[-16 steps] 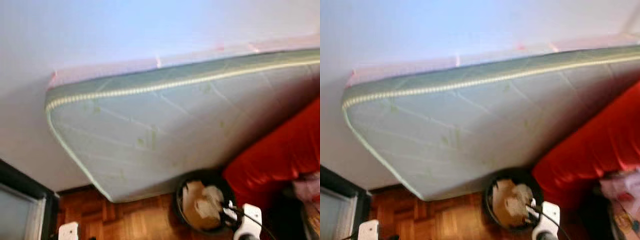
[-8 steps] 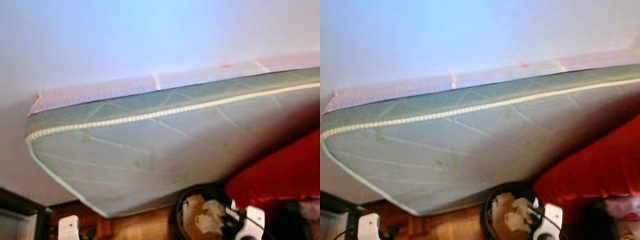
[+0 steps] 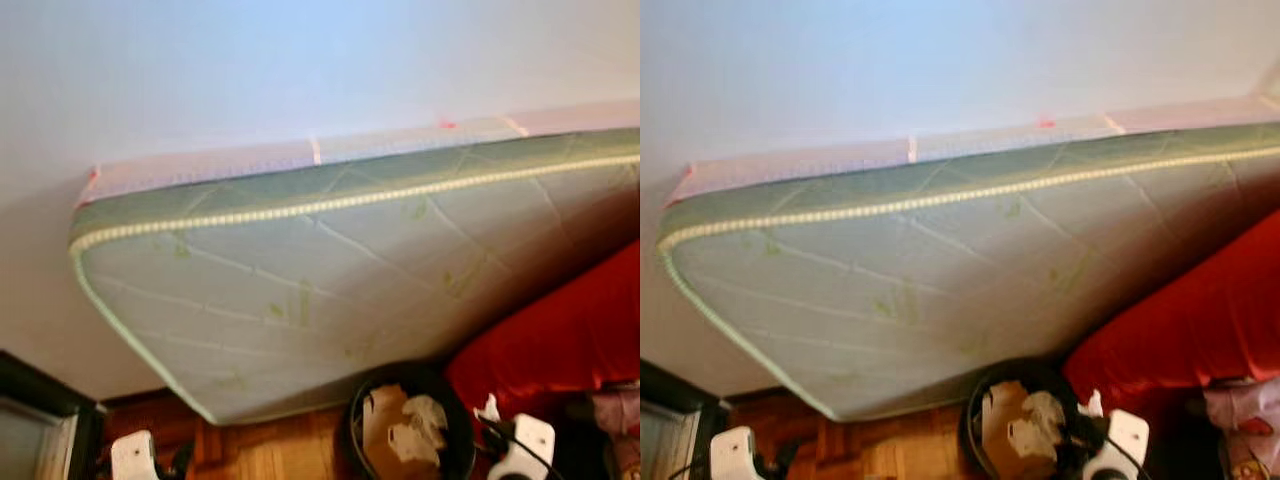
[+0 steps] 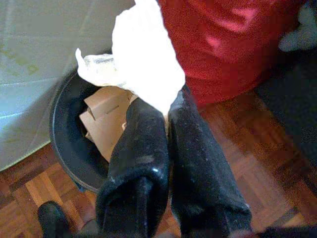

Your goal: Clean up the room

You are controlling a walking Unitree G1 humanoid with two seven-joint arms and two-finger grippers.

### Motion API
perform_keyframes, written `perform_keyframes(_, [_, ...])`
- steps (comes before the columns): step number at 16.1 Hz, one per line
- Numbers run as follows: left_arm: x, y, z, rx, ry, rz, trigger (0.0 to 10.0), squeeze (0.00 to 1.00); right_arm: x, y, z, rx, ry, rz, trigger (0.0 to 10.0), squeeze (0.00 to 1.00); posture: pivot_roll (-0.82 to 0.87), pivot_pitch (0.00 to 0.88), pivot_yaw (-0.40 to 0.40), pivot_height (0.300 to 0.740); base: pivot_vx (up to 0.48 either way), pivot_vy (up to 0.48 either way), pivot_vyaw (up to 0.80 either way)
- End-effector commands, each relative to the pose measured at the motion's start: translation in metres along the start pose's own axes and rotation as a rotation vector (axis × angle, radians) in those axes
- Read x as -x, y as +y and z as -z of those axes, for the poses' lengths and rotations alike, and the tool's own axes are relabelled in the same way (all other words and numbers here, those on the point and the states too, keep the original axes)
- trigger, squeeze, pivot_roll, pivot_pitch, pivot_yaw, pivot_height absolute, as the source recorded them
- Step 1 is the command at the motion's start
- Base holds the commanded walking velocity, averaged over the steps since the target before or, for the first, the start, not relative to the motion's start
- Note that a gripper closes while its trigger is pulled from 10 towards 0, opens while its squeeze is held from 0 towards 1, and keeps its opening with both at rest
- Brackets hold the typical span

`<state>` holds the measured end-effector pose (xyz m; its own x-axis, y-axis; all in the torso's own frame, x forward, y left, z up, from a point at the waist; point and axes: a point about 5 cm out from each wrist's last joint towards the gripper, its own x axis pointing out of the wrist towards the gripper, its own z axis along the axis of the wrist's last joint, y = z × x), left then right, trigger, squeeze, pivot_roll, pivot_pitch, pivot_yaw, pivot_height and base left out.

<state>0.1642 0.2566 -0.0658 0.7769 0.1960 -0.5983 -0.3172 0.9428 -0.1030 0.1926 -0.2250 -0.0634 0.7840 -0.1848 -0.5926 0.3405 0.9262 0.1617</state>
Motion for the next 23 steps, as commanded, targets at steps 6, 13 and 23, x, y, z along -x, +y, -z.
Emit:
perform_keyframes(6, [0.006, 0.004, 0.009, -0.023, 0.022, 0.005, 10.0, 0.00, -0.030, 0.036, -0.067, 0.069, -0.079, -0.114, 10.0, 0.00, 0.16, 0.187, -0.025, 0.740, 0.000, 0.000, 0.00])
perform_keyframes(13, [-0.007, -0.017, -0.025, -0.034, -0.169, 0.078, 10.0, 0.00, -0.031, 0.028, -0.066, 0.042, -0.030, -0.044, 10.0, 0.00, 0.18, 0.246, -0.040, 0.740, 0.000, 0.000, 0.00])
perform_keyframes(23, [-0.023, -0.071, -0.119, -0.094, -0.499, 0.188, 10.0, 0.00, -0.027, 0.015, -0.054, 0.018, 0.011, 0.027, 10.0, 0.00, 0.19, 0.291, -0.035, 0.740, 0.000, 0.000, 0.00])
